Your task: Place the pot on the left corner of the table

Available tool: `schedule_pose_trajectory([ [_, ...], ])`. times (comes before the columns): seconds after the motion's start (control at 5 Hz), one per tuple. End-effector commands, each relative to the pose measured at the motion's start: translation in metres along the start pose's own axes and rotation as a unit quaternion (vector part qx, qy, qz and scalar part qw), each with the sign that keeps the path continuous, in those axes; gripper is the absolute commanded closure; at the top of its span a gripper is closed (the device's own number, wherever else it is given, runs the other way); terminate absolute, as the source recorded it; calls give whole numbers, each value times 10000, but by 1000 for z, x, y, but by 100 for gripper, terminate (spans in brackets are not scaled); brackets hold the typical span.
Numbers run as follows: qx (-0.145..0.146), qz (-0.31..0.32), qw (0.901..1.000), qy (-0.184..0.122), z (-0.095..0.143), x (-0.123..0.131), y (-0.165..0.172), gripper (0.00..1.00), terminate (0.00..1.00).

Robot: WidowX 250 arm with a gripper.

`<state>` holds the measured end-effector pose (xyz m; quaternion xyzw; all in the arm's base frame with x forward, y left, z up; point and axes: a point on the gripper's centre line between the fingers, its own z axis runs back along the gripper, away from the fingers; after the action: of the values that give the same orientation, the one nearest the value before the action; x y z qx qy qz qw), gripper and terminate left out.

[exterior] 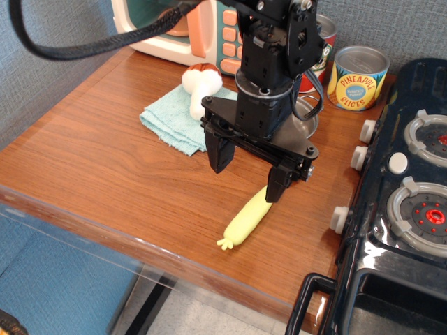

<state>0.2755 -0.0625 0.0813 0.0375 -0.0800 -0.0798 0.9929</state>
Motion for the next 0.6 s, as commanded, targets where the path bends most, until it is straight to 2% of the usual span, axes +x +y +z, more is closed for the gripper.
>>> schedule_pose_trajectory([
  [0.0, 0, 0, 10000, 0, 0, 0, 0, 0, 0],
  [0.4, -3, 204, 9998, 46, -16, 64, 2, 0, 0],
])
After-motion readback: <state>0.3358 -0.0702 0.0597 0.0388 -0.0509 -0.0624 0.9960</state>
